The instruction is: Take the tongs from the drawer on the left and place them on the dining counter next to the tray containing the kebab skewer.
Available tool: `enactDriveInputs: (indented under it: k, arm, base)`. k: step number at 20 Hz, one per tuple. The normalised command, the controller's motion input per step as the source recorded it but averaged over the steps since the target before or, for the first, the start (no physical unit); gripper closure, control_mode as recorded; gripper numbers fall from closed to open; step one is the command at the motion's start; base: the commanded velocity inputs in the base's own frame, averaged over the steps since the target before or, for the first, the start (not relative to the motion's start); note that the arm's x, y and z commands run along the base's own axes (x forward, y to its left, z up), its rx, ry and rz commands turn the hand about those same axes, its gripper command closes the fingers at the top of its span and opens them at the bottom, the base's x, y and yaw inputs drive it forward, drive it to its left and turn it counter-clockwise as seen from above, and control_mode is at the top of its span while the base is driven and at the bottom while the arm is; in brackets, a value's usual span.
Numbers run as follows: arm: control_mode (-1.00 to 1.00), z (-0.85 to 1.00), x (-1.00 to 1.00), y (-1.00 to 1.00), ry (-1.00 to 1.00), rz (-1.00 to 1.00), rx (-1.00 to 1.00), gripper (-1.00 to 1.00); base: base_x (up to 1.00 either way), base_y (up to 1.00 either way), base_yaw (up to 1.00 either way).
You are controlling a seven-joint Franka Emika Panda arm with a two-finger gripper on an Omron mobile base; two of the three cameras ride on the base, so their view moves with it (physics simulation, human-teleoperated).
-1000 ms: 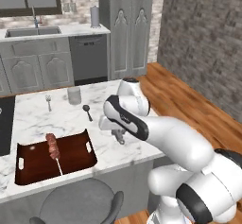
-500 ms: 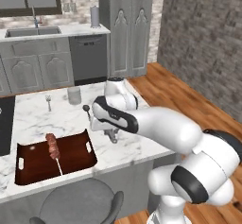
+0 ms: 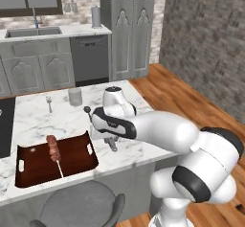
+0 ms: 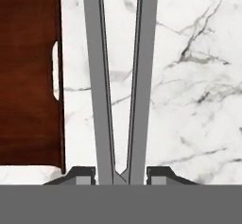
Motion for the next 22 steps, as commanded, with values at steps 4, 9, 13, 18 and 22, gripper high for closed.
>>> enactDriveInputs:
  k: [4, 9, 13, 18, 22]
  arm:
    - [-1.0, -0.19, 0.2, -0.07, 0.1, 0.03, 0.0, 1.0]
    - [-1.0, -0.37, 0.11, 0.0, 0.05, 0.01, 0.0, 1.0]
    - [-1.0, -0.41, 0.0, 0.0, 0.04, 0.02, 0.0, 1.0]
    - [-1.0, -0.35, 0.0, 0.0, 0.02, 0.03, 0.0, 1.0]
    - [-1.0, -0.11, 0.0, 0.0, 0.03, 0.02, 0.0, 1.0]
  base:
    - [0.0, 0.0, 0.0]
    - [0.0, 0.0, 0.0]
    - [0.0, 0.0, 0.0]
    - [0.0, 0.0, 0.0]
    - [0.0, 0.0, 0.0]
